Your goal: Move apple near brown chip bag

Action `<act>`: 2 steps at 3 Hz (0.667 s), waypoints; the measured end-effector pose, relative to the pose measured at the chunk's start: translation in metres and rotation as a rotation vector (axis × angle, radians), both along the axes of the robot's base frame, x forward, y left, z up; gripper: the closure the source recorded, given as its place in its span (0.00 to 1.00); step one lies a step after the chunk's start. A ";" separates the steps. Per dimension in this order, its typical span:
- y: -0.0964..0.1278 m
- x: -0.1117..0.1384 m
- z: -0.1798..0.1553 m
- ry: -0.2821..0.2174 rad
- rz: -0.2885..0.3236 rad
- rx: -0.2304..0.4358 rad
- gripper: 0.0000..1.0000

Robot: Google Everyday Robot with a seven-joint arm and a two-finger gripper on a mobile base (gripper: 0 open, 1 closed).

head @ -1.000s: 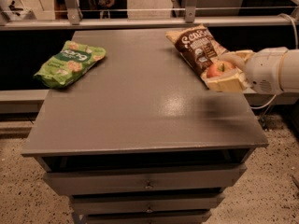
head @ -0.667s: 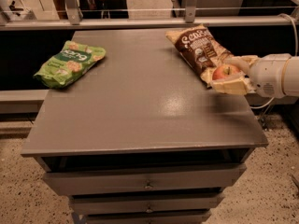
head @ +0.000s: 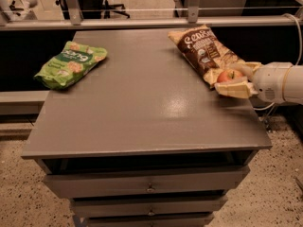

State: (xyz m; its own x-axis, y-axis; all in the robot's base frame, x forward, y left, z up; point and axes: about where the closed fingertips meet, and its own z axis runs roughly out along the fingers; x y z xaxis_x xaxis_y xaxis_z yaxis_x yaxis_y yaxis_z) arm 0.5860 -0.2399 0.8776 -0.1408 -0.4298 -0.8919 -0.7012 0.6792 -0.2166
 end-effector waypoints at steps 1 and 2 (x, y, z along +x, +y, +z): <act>0.000 0.007 -0.009 0.002 -0.005 0.024 0.36; -0.001 0.009 -0.015 0.005 -0.013 0.041 0.12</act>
Offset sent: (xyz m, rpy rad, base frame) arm 0.0101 -0.0074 -0.0237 0.0594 0.0075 -0.0323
